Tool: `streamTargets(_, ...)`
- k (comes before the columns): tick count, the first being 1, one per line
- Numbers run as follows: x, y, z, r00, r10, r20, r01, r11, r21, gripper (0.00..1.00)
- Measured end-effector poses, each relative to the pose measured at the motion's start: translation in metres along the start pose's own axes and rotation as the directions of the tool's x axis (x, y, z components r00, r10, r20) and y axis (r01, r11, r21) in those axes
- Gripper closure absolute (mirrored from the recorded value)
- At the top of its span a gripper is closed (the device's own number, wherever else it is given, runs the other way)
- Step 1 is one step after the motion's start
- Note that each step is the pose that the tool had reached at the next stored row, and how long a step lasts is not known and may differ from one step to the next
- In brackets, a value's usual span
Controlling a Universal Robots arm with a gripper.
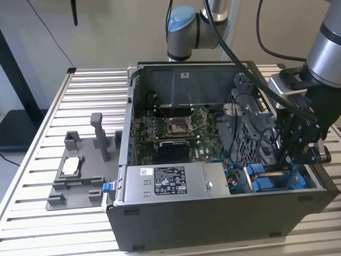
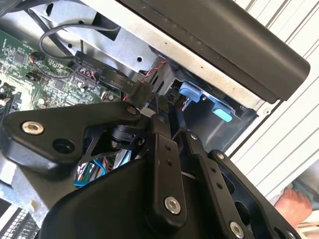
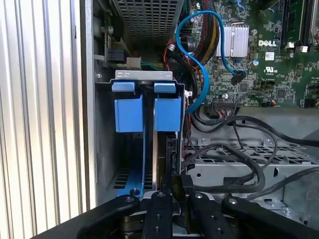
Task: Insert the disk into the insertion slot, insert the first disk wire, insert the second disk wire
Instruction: 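Insert the first disk wire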
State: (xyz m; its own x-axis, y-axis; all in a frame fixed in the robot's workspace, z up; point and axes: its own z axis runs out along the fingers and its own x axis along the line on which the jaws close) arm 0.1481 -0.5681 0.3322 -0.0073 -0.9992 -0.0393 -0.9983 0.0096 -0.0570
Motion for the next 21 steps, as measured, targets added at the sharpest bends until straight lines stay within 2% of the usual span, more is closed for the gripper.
streamTargets(2,0.0001,0.0,0.0003,1.0,0.0,-0.0001,0.0,1.0,0.0001,0.8)
streamTargets(3,0.0,0.0,-0.0001,1.0,0.0,-0.0009,0.0,1.0,0.0002,0.73)
streamTargets(5,0.0,-0.0001,-0.0026,1.0,0.0,-0.0017,0.0,1.0,0.0002,0.73)
streamTargets(11,-0.001,-0.0016,-0.0287,1.0,0.0,-0.0014,0.0,1.0,0.0001,0.73)
streamTargets(18,-0.0022,-0.0031,-0.055,1.0,0.0,-0.0014,0.0,1.0,0.0001,0.73)
streamTargets(21,-0.0025,-0.0032,-0.0567,1.0,0.0,-0.0009,0.0,1.0,0.0001,0.73)
